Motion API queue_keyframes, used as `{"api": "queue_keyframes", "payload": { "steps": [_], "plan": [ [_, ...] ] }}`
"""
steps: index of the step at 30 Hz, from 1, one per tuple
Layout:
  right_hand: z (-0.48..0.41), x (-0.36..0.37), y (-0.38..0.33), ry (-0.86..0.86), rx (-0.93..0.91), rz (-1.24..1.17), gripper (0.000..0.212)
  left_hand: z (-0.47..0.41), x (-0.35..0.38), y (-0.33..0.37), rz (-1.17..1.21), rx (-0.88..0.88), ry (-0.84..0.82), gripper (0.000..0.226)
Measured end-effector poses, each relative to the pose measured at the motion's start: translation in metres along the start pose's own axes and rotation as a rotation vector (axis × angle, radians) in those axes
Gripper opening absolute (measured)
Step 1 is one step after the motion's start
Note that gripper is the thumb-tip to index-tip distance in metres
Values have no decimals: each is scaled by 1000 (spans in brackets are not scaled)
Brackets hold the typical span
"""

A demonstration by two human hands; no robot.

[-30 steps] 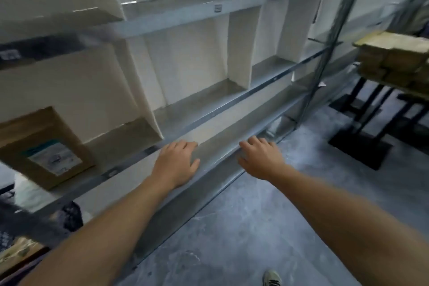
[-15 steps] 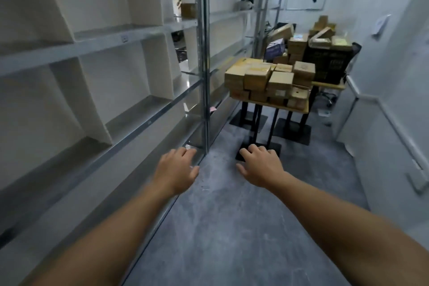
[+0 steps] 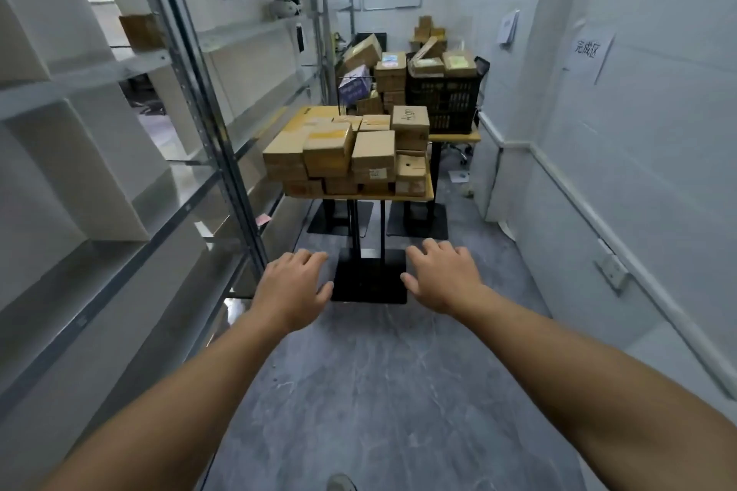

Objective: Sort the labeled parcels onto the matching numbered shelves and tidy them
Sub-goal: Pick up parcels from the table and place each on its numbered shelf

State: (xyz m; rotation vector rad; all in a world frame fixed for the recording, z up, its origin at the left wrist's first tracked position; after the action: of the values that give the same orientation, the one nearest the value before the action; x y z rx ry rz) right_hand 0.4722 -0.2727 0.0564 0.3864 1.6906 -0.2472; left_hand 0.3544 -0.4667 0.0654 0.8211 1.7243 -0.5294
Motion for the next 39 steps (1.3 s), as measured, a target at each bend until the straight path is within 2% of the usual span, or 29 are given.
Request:
{"api": "queue_keyframes", "payload": {
  "steps": [9,15,24,32,39],
  "plan": [
    [-143,11,39,22,123,27,49,-178,46,-27,15,151,13,52],
    [-210,23,53,7,147,17,47,-256,67,-34,63,200,0,50],
    [-315,56,73,-12,120,-34,47,-345,107,-53,57,172,-37,47],
    [-439,84,122,16,55,-122,45,-456,151,-56,102,71,-17,49],
    [-526,132,151,-74,35,-250,51,-522,196,-57,129,-13,-46,49]
  ]
}}
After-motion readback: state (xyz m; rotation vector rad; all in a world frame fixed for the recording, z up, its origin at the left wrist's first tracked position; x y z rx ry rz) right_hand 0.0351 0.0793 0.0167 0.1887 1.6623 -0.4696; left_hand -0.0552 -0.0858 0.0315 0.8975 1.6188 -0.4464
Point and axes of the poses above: each hand's wrist, its own z-axis away from the middle knuckle, its own x-axis out of the palm, y = z × x, the point moved 6 cm from there along -z, towards the middle knuckle, and after that the axes turned 7 degrees about y, right-handed, at the moved point
